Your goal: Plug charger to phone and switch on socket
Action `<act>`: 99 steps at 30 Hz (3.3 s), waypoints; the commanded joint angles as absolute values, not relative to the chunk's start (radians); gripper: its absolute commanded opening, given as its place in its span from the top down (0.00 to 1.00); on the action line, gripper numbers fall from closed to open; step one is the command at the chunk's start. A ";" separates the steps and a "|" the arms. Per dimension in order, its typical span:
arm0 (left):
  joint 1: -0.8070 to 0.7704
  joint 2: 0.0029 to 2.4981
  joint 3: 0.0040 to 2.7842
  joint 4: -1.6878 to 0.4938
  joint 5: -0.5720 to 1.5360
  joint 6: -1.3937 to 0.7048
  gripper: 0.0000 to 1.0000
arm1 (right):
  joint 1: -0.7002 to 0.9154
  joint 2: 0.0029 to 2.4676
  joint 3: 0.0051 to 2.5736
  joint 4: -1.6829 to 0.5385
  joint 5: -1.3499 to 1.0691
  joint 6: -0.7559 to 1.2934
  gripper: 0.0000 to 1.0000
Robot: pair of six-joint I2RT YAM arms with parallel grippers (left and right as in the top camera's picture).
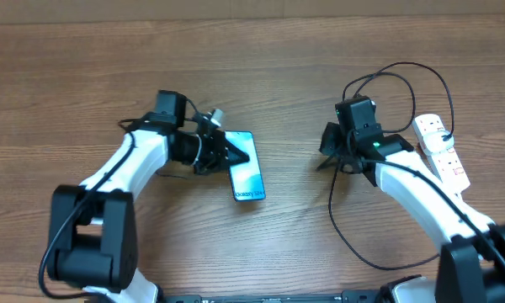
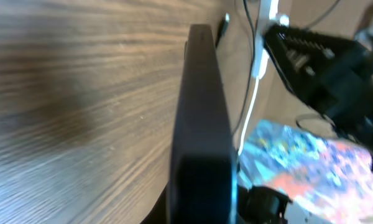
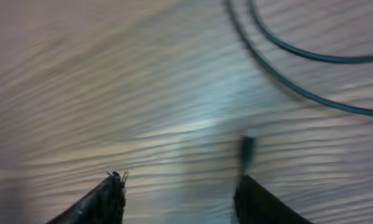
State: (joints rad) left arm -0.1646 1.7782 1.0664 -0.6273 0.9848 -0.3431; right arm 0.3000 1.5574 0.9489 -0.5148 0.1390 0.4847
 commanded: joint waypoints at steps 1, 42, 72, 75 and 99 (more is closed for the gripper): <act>-0.186 1.800 1.068 -0.620 1.110 -0.315 0.96 | 0.284 1.606 0.947 -0.507 0.228 0.472 0.44; 0.017 1.800 1.069 -0.165 1.426 -0.469 0.96 | 0.259 1.435 1.001 -0.882 -0.825 -0.053 0.96; 0.111 1.800 1.068 0.005 1.333 -0.677 0.96 | 0.470 1.452 0.870 -0.677 -0.087 0.270 0.39; 0.118 1.800 1.068 -0.062 1.334 -0.631 0.96 | 0.491 1.524 0.870 -0.639 -0.083 0.270 0.39; 0.115 1.800 1.068 -0.158 1.282 -0.583 0.96 | 0.623 1.815 0.870 -0.517 0.097 0.423 0.67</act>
State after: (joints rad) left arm 0.1196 1.7985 1.0622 -0.1581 1.2629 -0.6018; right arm 0.6178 1.7332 0.9035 -0.5194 0.0929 0.3832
